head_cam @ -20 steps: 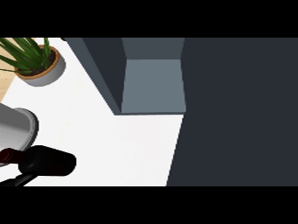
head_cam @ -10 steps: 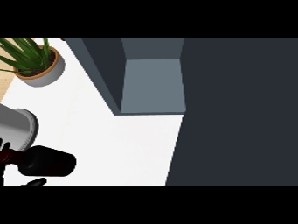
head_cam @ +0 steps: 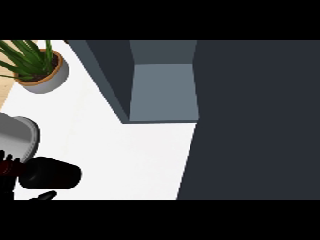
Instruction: Pick up the wine, place it into the cabinet and close the cabinet
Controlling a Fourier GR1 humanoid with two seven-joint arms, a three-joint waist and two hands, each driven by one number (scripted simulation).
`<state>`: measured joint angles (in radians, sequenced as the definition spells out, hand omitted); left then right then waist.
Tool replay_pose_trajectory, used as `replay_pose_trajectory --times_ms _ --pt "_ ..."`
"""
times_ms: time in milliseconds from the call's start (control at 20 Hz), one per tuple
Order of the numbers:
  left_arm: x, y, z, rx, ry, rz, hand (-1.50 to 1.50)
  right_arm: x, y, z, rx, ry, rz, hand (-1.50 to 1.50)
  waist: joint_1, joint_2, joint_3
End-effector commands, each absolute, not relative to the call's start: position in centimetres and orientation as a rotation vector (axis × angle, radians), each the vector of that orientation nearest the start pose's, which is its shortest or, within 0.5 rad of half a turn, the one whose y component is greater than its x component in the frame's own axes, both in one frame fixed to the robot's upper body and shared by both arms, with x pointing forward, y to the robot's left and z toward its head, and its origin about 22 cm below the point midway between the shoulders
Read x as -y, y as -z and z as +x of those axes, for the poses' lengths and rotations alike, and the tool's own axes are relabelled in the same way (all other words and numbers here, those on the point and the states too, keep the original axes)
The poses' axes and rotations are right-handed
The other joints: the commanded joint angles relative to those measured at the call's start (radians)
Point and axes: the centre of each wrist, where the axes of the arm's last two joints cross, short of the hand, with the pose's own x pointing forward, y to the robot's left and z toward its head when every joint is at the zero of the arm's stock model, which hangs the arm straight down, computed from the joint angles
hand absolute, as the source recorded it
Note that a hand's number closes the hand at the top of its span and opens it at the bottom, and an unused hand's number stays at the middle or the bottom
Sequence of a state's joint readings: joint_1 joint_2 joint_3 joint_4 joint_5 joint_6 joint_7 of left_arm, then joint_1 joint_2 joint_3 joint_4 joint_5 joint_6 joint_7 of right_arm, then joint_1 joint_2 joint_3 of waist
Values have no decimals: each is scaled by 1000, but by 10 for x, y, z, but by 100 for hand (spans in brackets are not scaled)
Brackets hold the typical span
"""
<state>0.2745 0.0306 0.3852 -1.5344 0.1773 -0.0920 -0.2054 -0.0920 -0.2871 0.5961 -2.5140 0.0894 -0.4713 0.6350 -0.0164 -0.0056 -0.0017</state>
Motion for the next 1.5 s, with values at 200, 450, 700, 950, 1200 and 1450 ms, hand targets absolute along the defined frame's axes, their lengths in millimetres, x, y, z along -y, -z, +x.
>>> replay_pose_trajectory --times_ms 200,450,700,950,1200,1450 --pt "-367 74 141 1514 -406 270 -150 178 -221 84 1940 -138 249 -150 3 1 0" --pt "-368 92 146 1455 -445 146 -150 166 -210 95 1930 -142 244 -150 5 2 1" --pt "-354 113 144 1457 -426 90 -150 178 -216 85 1953 -137 239 -150 -1 2 1" --pt "-345 127 148 1467 -430 73 -150 174 -223 85 1953 -150 245 -150 1 1 -1" --pt "-335 130 151 1518 -437 71 -150 176 -215 79 1954 -131 245 -150 0 0 1" --pt "-338 126 164 1536 -507 57 150 171 -209 82 1932 -143 223 -150 3 1 1"
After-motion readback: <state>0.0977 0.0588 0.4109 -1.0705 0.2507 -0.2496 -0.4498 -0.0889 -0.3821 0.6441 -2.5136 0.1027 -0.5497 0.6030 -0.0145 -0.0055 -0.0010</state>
